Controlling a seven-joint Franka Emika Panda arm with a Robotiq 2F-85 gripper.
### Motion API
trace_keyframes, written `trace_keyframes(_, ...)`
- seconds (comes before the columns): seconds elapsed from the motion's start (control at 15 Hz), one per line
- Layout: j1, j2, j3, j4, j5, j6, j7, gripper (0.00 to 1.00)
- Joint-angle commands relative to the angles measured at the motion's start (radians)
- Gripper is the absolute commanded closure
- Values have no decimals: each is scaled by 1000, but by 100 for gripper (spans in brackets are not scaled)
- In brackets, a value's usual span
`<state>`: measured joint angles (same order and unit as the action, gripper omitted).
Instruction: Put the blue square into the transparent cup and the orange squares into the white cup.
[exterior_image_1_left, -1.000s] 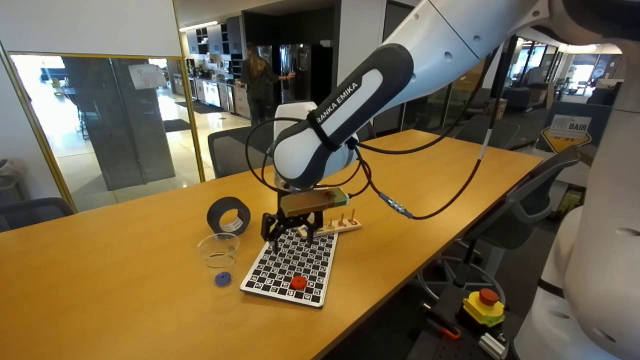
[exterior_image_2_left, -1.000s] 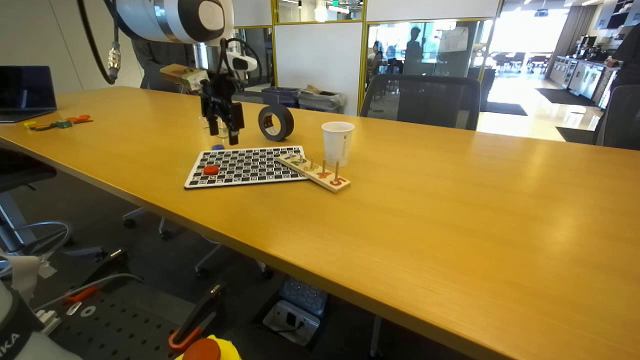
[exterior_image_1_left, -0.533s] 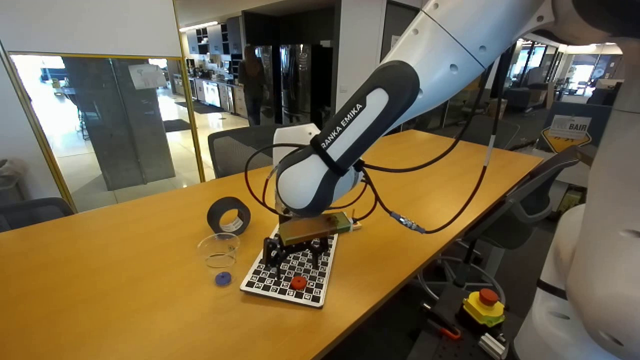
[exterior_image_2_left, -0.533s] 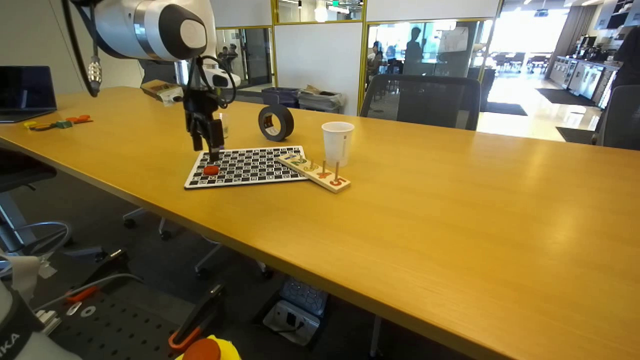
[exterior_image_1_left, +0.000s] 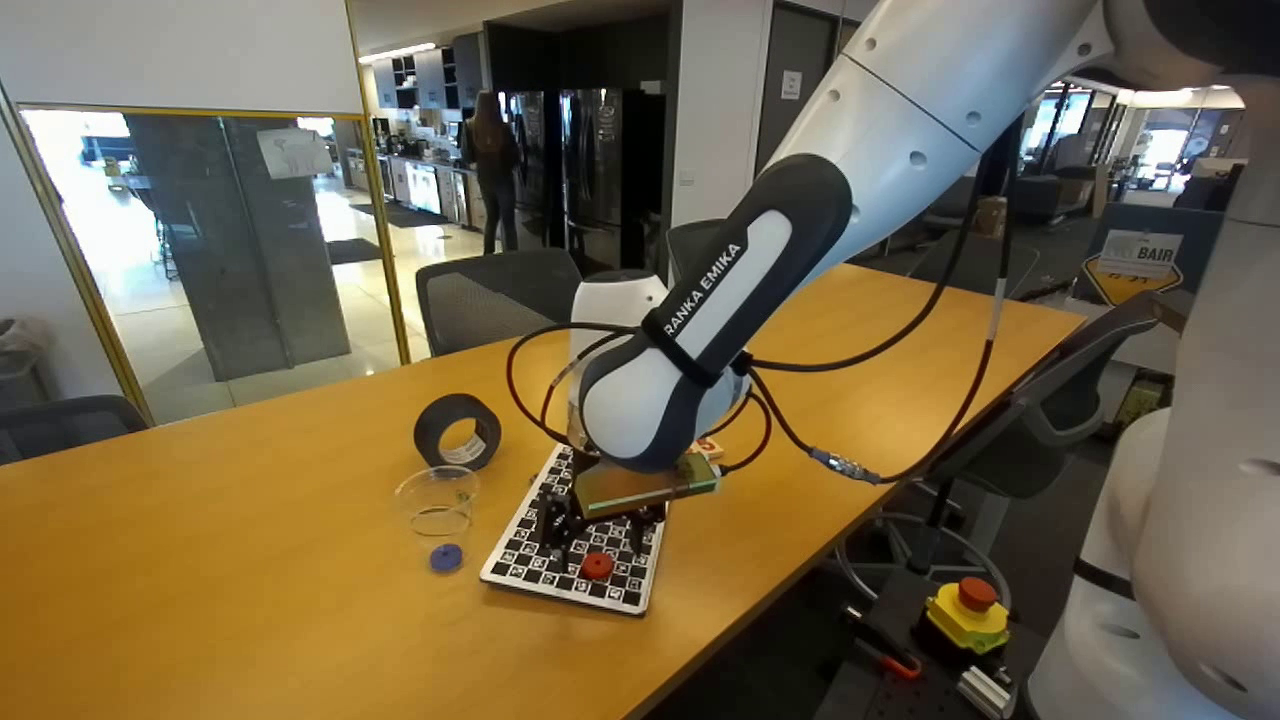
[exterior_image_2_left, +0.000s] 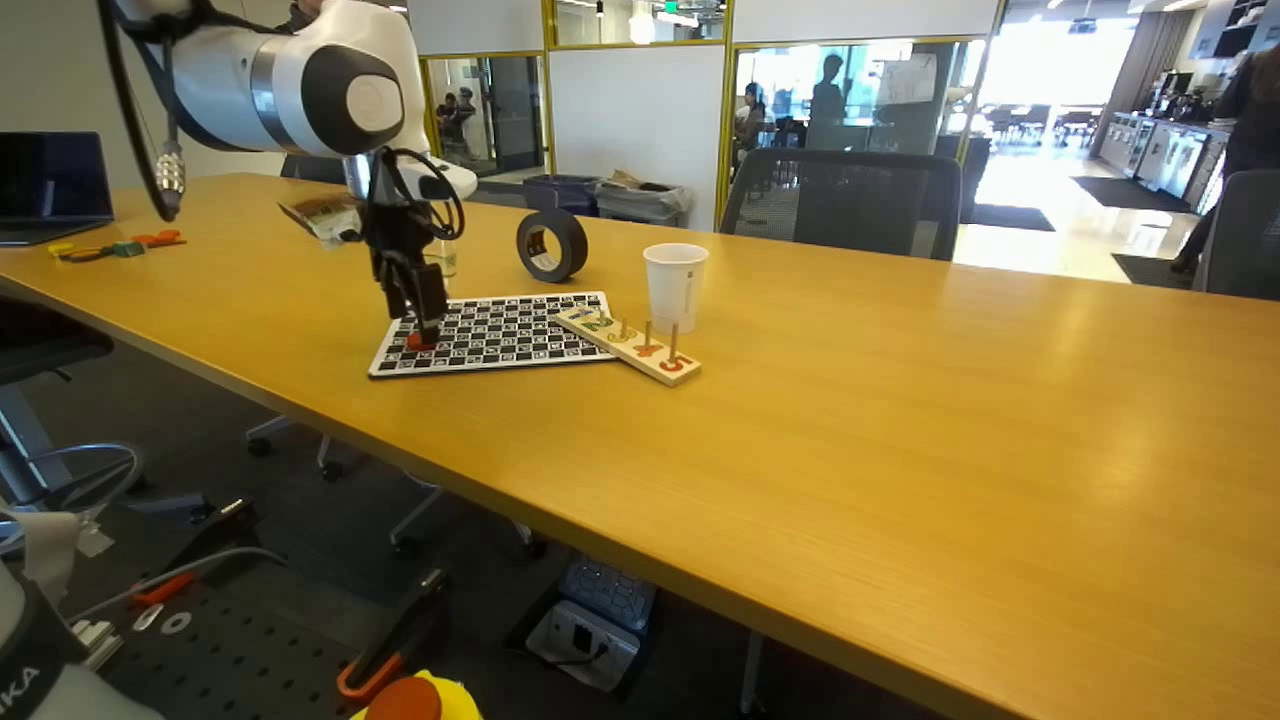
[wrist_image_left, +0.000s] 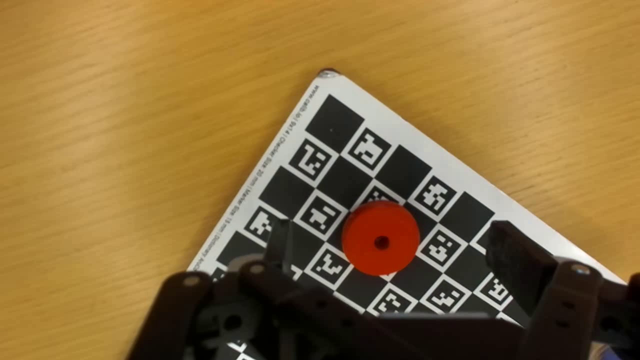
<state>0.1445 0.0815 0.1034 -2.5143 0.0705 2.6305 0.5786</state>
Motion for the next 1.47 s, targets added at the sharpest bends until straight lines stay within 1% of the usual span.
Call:
trace_keyframes(0.0,8,-17,2,-41,-4,74,0,0)
trace_keyframes(0.27,10,-12,-1,-55,-16,109,3,0)
trace_keyframes(0.53,8,-6,0,-60,-3,134,-12,0)
trace_keyframes(0.87,6,4,-2,-57,2,146,-22,0)
trace_keyframes(0.93,6,6,-3,-56,0,151,-22,25)
trace_keyframes(1.0,6,7,-2,-56,3,153,-24,26)
trace_keyframes(1.4,6,9,-6,-57,4,160,-23,73)
